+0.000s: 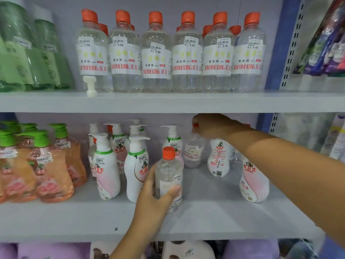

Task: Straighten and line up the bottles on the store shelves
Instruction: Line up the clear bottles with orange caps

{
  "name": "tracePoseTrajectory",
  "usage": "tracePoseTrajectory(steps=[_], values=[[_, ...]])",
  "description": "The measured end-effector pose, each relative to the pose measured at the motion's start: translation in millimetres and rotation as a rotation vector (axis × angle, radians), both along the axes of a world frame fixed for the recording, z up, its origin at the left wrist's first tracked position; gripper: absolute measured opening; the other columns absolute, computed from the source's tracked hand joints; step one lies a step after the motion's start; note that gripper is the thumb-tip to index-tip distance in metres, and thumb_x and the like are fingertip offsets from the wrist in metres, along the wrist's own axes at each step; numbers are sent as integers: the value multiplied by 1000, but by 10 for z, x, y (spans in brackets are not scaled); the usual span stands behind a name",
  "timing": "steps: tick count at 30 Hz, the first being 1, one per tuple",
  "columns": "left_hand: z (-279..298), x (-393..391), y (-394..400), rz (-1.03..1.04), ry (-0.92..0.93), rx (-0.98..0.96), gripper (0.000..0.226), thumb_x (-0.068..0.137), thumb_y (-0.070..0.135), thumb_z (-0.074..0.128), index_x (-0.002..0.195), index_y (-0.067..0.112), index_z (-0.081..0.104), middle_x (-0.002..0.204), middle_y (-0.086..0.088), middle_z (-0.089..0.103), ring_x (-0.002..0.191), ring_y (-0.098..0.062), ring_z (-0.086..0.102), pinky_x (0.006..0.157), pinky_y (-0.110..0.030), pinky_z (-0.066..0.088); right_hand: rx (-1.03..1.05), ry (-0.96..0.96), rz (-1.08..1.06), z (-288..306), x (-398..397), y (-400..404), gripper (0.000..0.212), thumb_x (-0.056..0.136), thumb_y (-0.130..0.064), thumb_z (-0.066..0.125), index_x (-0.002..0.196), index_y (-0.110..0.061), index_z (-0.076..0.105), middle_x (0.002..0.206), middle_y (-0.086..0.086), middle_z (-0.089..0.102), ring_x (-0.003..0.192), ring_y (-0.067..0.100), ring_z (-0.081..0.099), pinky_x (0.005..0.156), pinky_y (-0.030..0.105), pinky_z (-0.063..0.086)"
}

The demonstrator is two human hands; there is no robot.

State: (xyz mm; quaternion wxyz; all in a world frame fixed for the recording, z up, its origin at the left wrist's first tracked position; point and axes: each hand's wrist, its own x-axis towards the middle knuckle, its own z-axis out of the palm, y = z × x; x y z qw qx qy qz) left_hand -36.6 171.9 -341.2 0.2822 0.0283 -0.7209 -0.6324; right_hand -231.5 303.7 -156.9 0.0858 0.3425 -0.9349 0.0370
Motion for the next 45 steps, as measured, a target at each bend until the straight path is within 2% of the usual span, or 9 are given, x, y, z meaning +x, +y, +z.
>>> tracePoseTrajectory(steps=[6, 12, 18, 23, 25, 29, 35, 39, 45], values=[[12, -7, 17, 3, 16, 4, 67, 88, 10, 77, 137, 47, 50, 124, 25, 68, 113, 4, 66, 85, -9, 51, -68, -76, 31, -62, 349, 462, 16, 102, -29, 54, 93, -24, 67, 97, -6, 65, 94, 20, 60, 75, 27, 47], [-15, -3, 15, 8, 13, 5, 68, 88, 17, 78, 140, 47, 47, 127, 22, 67, 115, 1, 66, 93, -19, 51, -87, -94, -16, -296, 655, 616, 22, 104, -34, 49, 119, -35, 65, 118, -15, 58, 107, 15, 58, 89, 28, 48], [-9, -9, -20, -22, 25, -5, 67, 88, 14, 78, 141, 42, 47, 123, 24, 68, 112, 3, 66, 88, -13, 52, -746, -406, -149, -773, 873, 797, 57, 88, -49, 73, 139, -38, 52, 123, -16, 62, 105, 5, 62, 81, 21, 50], [-10, -24, -33, -33, -1, -11, 78, 83, 14, 83, 146, 37, 42, 120, 27, 65, 107, 13, 62, 79, -3, 48, -811, -573, -200, -1617, 997, 729, 76, 70, -43, 90, 133, -36, 49, 117, -19, 71, 104, -1, 69, 88, 22, 57], [-34, -47, -33, -17, -46, 7, 81, 79, 17, 87, 143, 35, 42, 122, 21, 64, 104, 10, 64, 77, -7, 51, -888, -545, -218, -1722, 1060, 674, 70, 71, -40, 90, 129, -34, 53, 111, -20, 72, 97, -7, 68, 77, 10, 53], [-76, -43, -38, 20, -122, -23, 70, 75, 26, 90, 132, 36, 50, 117, 13, 71, 101, -1, 70, 84, -26, 57, -916, -493, -181, -1664, 1165, 700, 64, 73, -29, 91, 124, -34, 52, 106, -19, 70, 89, -10, 65, 63, 4, 48], [44, 152, 173, 120, -173, -100, 63, 75, 28, 91, 125, 32, 54, 112, 15, 72, 99, 2, 69, 84, -20, 54, -825, -501, -90, -1608, 1312, 1114, 70, 64, -33, 94, 123, -34, 55, 109, -18, 72, 98, -4, 69, 88, 23, 57], [207, 477, 493, 181, -194, -78, 57, 73, 26, 92, 117, 37, 57, 108, 14, 73, 93, 6, 69, 77, -14, 53, -817, -515, 30, -1367, 1561, 1558, 63, 66, -30, 94, 115, -43, 57, 102, -26, 73, 91, -15, 66, 75, 8, 50], [888, 1221, 1170, 159, 2, -63, 49, 78, -5, 79, 111, 28, 65, 95, 5, 80, 84, -9, 76, 63, -15, 56, -834, -382, 288, -467, 2016, 2135, 66, 64, -42, 93, 118, -51, 57, 111, -28, 71, 101, -4, 69, 90, 28, 53]])
